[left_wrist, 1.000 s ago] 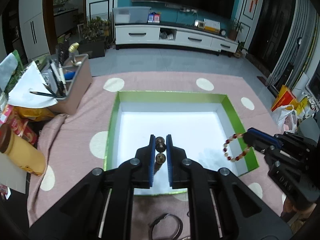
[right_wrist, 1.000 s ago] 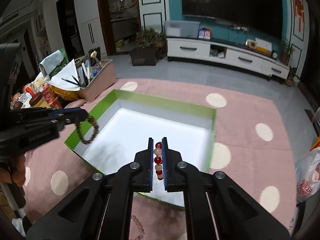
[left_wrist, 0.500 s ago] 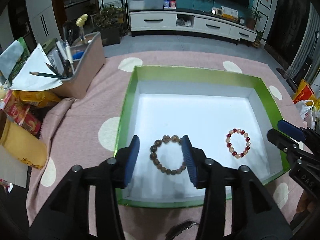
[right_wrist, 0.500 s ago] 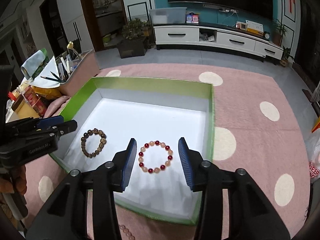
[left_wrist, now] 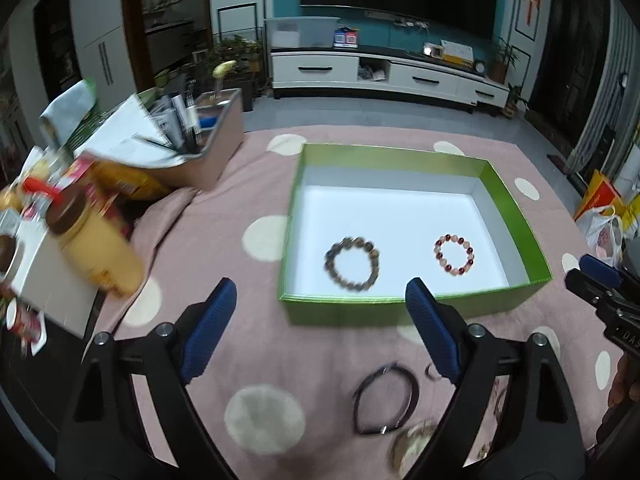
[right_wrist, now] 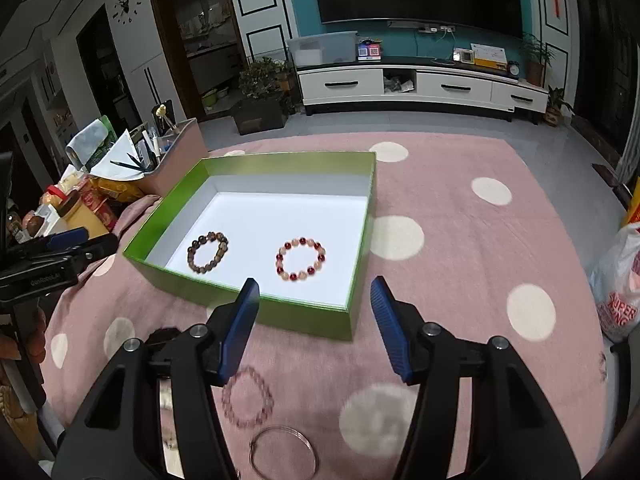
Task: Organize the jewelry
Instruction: 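Grasp the green jade pendant with the left tool while the right tool grasps the gold flower brooch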
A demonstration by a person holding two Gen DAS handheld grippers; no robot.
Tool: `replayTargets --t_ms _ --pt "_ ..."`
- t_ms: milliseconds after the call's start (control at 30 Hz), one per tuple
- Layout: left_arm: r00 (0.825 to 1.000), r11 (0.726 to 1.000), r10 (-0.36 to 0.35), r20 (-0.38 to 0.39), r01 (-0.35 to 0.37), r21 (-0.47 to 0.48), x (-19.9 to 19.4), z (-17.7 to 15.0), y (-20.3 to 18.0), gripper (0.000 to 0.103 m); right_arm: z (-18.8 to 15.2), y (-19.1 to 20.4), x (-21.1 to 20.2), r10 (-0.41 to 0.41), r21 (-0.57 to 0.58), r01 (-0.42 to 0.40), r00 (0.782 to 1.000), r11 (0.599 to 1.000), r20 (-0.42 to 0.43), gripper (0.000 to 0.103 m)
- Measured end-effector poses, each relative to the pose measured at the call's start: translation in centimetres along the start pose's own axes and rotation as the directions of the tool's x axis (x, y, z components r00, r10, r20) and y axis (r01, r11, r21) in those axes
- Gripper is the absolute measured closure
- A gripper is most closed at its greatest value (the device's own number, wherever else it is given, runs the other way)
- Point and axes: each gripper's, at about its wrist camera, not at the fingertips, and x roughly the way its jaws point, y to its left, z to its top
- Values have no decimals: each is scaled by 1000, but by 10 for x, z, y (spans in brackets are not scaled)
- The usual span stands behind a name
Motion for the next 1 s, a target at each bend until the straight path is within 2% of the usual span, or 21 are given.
replayTargets --t_ms 267,533,767,1000 --pt "999 995 -10 -32 7 -96 -26 -41 34 15 -25 -2 -31 6 30 -6 1000 1000 2 41" --pt "998 990 -40 -53 33 -138 -46 -79 44 15 -50 7 -58 37 28 -37 999 999 -1 41" --pt "994 994 -78 -79 71 -85 -57 -110 29 15 -75 20 -66 91 11 -91 995 996 -33 41" --pt "984 990 -141 -106 143 12 -60 -144 3 15 -105 43 -60 164 -45 -169 982 985 -96 41"
